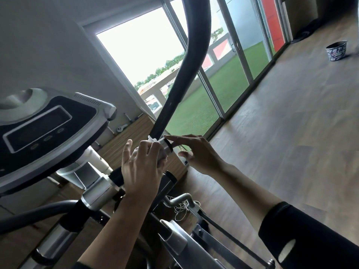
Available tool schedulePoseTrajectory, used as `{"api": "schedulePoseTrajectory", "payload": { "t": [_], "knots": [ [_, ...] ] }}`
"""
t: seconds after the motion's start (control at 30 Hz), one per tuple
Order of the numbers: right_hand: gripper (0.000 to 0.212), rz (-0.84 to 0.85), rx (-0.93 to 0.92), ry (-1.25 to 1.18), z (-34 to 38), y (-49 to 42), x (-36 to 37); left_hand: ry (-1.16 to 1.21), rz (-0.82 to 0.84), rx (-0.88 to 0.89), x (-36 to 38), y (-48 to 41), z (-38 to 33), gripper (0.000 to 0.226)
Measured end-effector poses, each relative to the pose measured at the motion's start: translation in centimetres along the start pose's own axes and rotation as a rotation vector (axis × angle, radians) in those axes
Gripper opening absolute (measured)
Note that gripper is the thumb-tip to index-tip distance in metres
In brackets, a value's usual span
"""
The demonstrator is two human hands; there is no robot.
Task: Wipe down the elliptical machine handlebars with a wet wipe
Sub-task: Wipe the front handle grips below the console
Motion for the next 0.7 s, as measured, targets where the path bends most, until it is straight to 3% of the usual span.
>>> {"api": "schedulePoseTrajectory", "payload": {
  "t": [0.4, 0.7],
  "knots": [
    [0.063, -0.028, -0.052, -0.029, -0.7, 0.6, 0.8, -0.176, -0.117, -0.024, 0.5, 0.4, -0.3, 0.048],
    [0.059, -0.032, -0.070, -0.005, -0.9, 0.1, 0.8, -0.190, -0.099, -0.022, 1.0, 0.5, 0.0, 0.046]
  ]
}}
Point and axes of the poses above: each hand's wrist, its own y-axis away from the middle knuckle, its own x-axis out of the palm, z = x × y, the point moved 3 cm from there along -y, towards the middle knuckle, and after that the axes turned 1 degree about y, right-handed, at the moved point
